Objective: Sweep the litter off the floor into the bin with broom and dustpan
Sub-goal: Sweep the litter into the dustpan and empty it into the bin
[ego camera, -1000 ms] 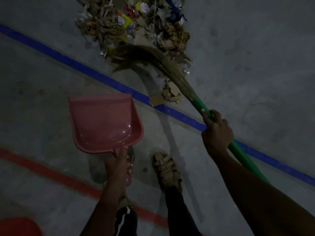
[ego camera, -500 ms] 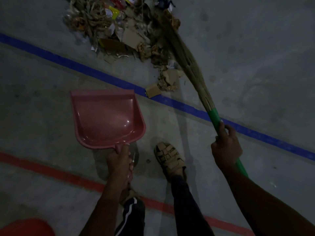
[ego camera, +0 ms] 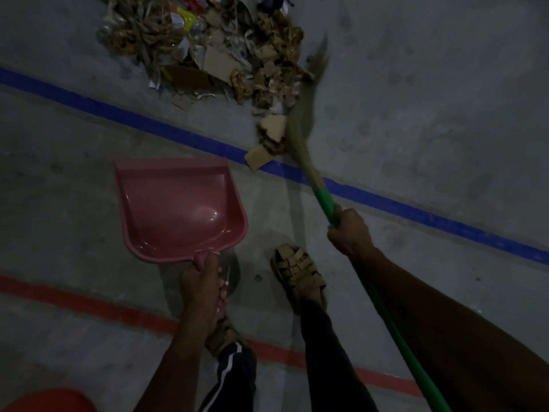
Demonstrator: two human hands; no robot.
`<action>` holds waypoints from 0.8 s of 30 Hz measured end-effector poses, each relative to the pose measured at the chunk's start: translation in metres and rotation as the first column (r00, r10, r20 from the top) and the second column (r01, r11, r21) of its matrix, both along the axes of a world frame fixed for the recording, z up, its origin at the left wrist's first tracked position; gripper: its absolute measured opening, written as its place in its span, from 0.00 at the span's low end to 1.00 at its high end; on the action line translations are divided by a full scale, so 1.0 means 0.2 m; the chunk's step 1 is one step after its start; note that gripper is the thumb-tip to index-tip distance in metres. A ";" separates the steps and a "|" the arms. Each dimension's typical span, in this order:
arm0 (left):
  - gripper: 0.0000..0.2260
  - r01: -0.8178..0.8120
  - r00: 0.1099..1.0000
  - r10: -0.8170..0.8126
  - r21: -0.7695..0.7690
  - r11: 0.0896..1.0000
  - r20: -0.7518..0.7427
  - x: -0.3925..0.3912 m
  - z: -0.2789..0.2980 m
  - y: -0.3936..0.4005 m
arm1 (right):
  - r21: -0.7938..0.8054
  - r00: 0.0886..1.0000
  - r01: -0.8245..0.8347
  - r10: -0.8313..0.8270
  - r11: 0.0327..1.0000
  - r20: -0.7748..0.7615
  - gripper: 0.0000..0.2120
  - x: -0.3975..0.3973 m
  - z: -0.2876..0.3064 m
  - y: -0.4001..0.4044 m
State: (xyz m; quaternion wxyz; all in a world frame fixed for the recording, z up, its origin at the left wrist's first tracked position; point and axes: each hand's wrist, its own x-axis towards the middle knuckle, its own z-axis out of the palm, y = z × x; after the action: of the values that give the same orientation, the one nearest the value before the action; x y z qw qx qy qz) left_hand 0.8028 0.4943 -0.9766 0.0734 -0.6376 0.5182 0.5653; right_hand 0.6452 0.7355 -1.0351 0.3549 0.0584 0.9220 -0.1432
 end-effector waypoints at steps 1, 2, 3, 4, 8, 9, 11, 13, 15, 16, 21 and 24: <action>0.17 0.007 1.000 -0.007 -0.004 1.000 -0.001 0.00 0.00 -0.01 | -0.037 1.000 0.014 -0.014 0.999 0.002 0.17 -0.01 0.00 -0.05; 0.17 0.011 1.000 -0.011 -0.011 1.000 -0.005 0.01 0.00 -0.01 | -0.086 0.999 0.042 -0.043 0.995 -0.006 0.18 -0.03 0.01 -0.10; 0.17 0.012 1.000 -0.012 -0.019 1.000 -0.011 0.01 0.01 -0.02 | -0.135 0.997 0.064 -0.068 0.989 -0.023 0.19 -0.05 0.02 -0.14; 0.17 0.006 1.000 -0.006 -0.025 1.000 -0.022 0.01 0.02 -0.03 | -0.183 0.995 0.069 -0.081 0.981 -0.055 0.21 -0.06 0.03 -0.18; 0.18 -0.021 0.999 0.020 -0.016 1.000 -0.050 0.01 0.04 -0.08 | -0.253 0.969 0.098 -0.150 0.962 -0.195 0.18 -0.05 0.10 -0.21; 0.19 -0.026 0.998 0.026 -0.006 1.000 -0.050 0.01 0.05 -0.09 | -0.251 0.963 0.114 -0.169 0.961 -0.210 0.18 -0.03 0.12 -0.19; 0.21 -0.051 0.997 0.052 0.018 0.999 -0.065 0.03 0.06 -0.11 | -0.219 0.961 0.151 -0.195 0.964 -0.196 0.20 0.01 0.16 -0.11; 0.20 -0.049 0.997 0.050 0.019 0.999 -0.063 0.04 0.08 -0.13 | -0.144 0.965 0.203 -0.222 0.969 -0.136 0.22 0.06 0.20 -0.02; 0.19 -0.011 0.999 0.012 0.011 1.000 -0.043 0.05 0.11 -0.15 | -0.062 0.968 0.241 -0.245 0.969 -0.057 0.21 0.13 0.23 0.06; 0.18 0.004 0.999 -0.003 0.011 1.000 -0.040 0.06 0.12 -0.16 | -0.033 0.970 0.243 -0.244 0.969 -0.021 0.22 0.17 0.25 0.09; 0.17 0.056 0.998 -0.056 0.005 0.998 -0.022 0.16 0.18 -0.21 | 0.003 0.968 0.206 -0.204 0.979 0.148 0.23 0.44 0.33 0.02; 0.17 0.079 0.997 -0.078 -0.015 0.997 0.013 0.26 0.17 -0.24 | -0.073 0.971 0.168 -0.152 0.983 0.187 0.22 0.52 0.30 -0.18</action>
State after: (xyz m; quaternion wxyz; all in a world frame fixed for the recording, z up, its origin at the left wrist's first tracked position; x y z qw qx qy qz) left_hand 0.8550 0.4459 -0.9417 0.0937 -0.6207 0.5468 0.5540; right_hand 0.7495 0.7003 -0.9746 0.4265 0.1295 0.8711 -0.2060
